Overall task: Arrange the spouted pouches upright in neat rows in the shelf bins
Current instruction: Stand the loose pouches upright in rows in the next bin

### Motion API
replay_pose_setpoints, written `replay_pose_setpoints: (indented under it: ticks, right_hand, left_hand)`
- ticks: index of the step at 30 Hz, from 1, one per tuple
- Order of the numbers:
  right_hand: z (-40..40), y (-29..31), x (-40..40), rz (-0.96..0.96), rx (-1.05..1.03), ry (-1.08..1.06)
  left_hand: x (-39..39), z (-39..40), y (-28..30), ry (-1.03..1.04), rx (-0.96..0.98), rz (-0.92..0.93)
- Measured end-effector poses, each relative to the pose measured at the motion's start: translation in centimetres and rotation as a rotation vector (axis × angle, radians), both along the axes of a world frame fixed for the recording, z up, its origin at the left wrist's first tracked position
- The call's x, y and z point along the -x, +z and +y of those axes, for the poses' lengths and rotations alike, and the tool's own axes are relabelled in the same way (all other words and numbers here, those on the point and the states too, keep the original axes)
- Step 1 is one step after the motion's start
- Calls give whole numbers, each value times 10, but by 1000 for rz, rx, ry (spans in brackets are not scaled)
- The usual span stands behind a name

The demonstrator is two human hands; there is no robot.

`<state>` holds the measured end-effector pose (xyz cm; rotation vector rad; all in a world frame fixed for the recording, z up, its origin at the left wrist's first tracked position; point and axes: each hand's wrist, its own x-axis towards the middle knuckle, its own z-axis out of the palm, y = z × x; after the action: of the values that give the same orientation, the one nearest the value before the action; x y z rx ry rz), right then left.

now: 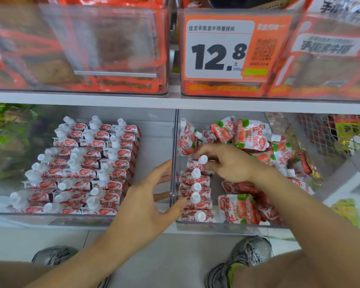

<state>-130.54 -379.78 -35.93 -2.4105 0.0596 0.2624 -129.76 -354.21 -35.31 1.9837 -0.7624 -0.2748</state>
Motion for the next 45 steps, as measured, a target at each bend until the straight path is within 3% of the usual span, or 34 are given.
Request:
replay_pose_setpoints:
  ticks: [4,7,9,12,14,19,22,27,32,35,38,40,42,45]
  right_hand:
    - [6,2,-8,114,-144,46]
    - [-2,15,-9,222,-21,146]
    - [-9,25,-7,122,14,34]
    - [-14,30,-15,-265,-45,-173]
    - [-15,30,-28,-345,48,-193]
    - [-2,14,-70,-80,212,-47]
    - [4,-2,-78,-125,332,-41]
    - [-4,20,-43,-318,67,-141]
    - [9,59,22,-362,-552,-271]
    - [31,69,47,-384,-722,-131]
    - [53,59,55,-335,-814,12]
    - [51,57,54,-339,-781,7]
    - [32,56,46,-424,-596,-123]
    - [-1,49,14,-484,-13,-213]
  left_hand:
    - [-4,2,-3,-15,6,12]
    - [-6,2,-4,-30,23,13]
    - [-6,2,-2,-49,56,40]
    - [-6,1,-3,-59,81,59]
    - [-6,1,-3,-63,85,64]
    - [-5,1,-1,-47,71,64]
    - [-5,0,0,-46,71,71]
    - [-10,3,1,-81,77,127]
    - [-15,-2,22,98,132,9]
    - [-20,-12,43,52,214,22]
    - [-22,-17,62,-51,159,138]
    - [-25,-11,67,-63,141,172]
    - [-30,1,70,-5,126,152]
    - [-40,20,63,157,169,165]
